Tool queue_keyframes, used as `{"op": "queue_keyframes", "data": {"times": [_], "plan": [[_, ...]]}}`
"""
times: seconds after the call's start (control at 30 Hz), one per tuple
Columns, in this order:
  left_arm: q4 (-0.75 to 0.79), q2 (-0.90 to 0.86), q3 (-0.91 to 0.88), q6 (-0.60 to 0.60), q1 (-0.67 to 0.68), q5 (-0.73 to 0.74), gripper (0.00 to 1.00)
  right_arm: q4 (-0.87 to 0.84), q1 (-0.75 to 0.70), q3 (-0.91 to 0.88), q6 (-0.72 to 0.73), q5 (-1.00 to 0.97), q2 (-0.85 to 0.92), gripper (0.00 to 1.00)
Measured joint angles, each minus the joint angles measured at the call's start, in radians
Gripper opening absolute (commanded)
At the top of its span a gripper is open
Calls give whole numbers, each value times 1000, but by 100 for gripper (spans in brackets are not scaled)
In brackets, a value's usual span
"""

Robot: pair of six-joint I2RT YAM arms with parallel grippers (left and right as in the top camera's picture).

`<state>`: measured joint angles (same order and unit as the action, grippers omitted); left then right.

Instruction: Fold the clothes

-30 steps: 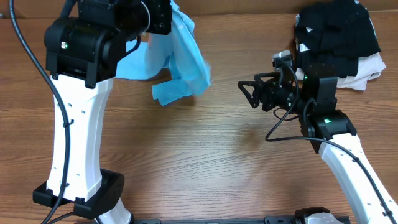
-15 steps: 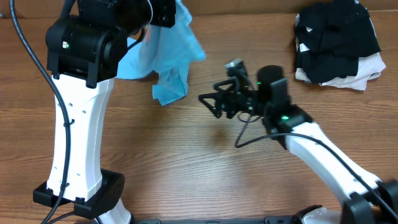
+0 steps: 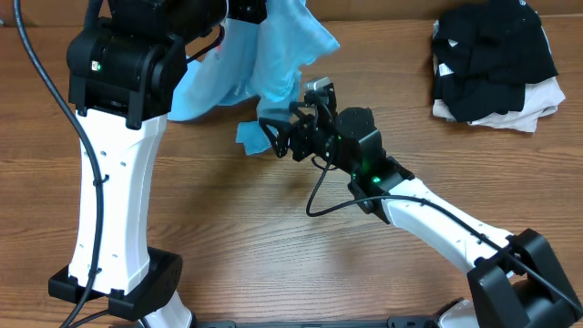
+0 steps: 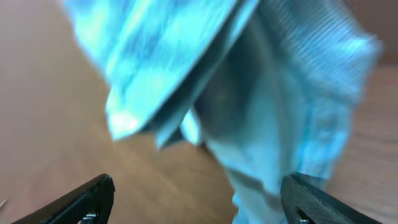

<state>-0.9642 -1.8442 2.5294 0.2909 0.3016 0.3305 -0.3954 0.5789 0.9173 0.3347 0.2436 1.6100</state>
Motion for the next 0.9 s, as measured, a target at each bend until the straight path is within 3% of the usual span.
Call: {"op": "queue_keyframes", "data": {"times": [0.3, 0.37, 0.57, 0.6, 0.67, 0.7, 0.9], "plan": [[-2, 0, 0, 4, 0, 56, 4, 30, -18, 0, 27, -197, 26, 90], [-3, 0, 0, 6, 0, 60, 4, 32, -31, 0, 28, -211, 29, 84], [-6, 0, 0, 10, 0, 78, 4, -2, -52, 0, 31, -226, 43, 57], [-7, 0, 0, 10, 0, 82, 4, -14, -53, 0, 31, -223, 48, 47], [-7, 0, 0, 11, 0, 85, 4, -37, -53, 0, 31, -211, 60, 8], [-7, 0, 0, 14, 0, 86, 4, -46, -53, 0, 32, -199, 66, 4], [-13, 2, 0, 16, -9, 85, 4, -3, -69, 0, 28, -162, 58, 4]]}}
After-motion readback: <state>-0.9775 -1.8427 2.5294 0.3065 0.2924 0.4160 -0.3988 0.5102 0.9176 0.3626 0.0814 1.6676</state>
